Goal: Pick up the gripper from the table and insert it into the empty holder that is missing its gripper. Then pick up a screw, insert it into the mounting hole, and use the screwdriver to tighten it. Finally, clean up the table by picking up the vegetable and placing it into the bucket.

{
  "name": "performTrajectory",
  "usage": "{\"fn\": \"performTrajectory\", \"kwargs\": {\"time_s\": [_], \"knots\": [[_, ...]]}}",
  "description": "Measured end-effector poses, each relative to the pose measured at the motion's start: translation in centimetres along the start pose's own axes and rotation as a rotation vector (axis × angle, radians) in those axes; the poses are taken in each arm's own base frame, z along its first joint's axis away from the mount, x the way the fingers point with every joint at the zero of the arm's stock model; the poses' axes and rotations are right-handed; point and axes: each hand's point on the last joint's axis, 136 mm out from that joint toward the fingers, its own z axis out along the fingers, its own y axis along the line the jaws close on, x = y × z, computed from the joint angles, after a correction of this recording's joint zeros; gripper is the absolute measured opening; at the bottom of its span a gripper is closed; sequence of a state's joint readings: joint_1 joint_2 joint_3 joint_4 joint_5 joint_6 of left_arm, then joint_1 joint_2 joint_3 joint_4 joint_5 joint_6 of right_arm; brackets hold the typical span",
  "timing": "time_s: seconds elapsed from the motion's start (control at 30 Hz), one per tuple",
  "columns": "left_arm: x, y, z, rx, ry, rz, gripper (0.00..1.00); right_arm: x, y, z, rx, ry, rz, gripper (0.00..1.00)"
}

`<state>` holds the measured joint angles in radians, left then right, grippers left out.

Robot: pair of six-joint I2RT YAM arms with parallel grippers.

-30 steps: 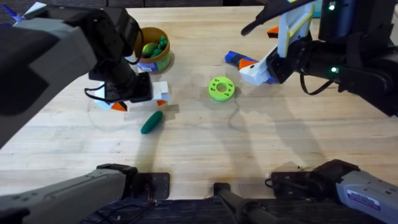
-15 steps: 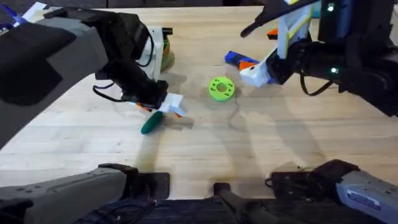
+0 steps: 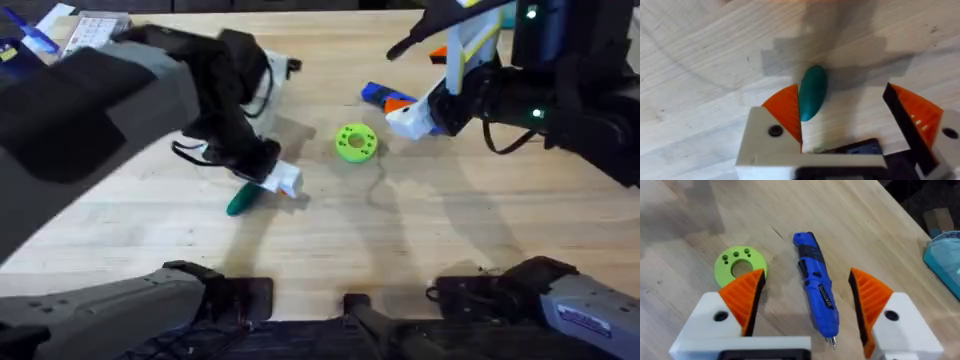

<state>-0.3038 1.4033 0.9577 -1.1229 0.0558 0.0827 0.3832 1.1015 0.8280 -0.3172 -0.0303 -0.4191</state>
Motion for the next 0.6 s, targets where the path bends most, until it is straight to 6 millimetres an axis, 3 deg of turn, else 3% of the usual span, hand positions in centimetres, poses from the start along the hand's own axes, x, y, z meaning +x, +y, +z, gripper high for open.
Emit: {"fn": "performTrajectory", "kwargs": {"time_s": [0.1, 0.3, 0.6], "knots": [[0.7, -0.1, 0.9, -0.042, 0.024, 0.034, 0.980, 0.1, 0.0, 0.0, -0.001, 0.003, 0.000, 0.978], [2.4, 1.7, 1.8, -0.136, 0.081, -0.024, 0.980, 0.1, 0.0, 0.0, -0.002, 0.003, 0.000, 0.978], [1.9, 2.3, 1.9, -0.172, 0.052, -0.096, 0.980, 0.1, 0.0, 0.0, -0.002, 0.004, 0.000, 0.978]]}}
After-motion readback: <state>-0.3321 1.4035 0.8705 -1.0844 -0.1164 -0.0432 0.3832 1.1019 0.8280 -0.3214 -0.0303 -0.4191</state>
